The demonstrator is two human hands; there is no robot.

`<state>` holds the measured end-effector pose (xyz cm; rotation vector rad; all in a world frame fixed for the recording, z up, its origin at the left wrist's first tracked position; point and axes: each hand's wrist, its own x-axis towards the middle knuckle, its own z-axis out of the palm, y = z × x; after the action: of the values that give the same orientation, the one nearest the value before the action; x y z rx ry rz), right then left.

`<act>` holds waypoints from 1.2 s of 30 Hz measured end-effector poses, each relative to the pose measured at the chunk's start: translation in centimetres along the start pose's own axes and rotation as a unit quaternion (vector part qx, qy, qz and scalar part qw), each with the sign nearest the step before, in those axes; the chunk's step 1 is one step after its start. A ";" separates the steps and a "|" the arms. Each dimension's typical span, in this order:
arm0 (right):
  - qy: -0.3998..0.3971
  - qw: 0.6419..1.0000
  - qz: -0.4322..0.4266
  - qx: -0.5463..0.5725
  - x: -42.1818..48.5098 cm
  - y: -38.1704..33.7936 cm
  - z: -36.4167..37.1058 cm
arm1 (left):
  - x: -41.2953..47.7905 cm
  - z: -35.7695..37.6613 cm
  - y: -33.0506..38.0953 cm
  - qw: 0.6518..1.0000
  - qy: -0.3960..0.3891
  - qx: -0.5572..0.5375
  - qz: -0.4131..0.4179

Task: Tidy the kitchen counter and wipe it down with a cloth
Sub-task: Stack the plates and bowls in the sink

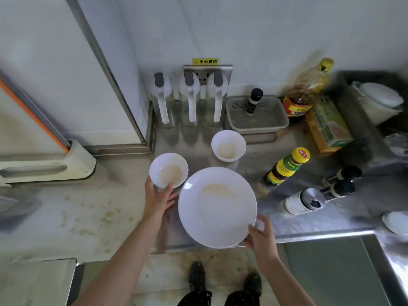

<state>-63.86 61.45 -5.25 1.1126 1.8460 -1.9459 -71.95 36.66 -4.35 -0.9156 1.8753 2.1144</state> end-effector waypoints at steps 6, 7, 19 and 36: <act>0.012 1.000 -0.012 0.014 -1.0 1.2 0.1 | 0.6 -0.3 0.1 0.999 -0.018 -0.031 -0.017; 0.014 1.000 -0.014 0.015 -1.2 1.3 0.0 | 0.5 -0.5 0.0 0.999 -0.025 -0.027 -0.017; 0.036 0.994 -0.068 0.080 -4.8 0.5 -6.3 | -6.7 -0.6 0.4 0.995 -0.098 0.013 0.033; 0.144 0.962 -0.114 0.200 -17.5 7.8 -29.0 | -25.6 11.3 -7.9 0.971 -0.222 0.079 0.041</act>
<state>-36.60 81.41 2.96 1.4176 1.8341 -2.4875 -51.22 55.66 3.12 -0.3006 1.8279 1.9684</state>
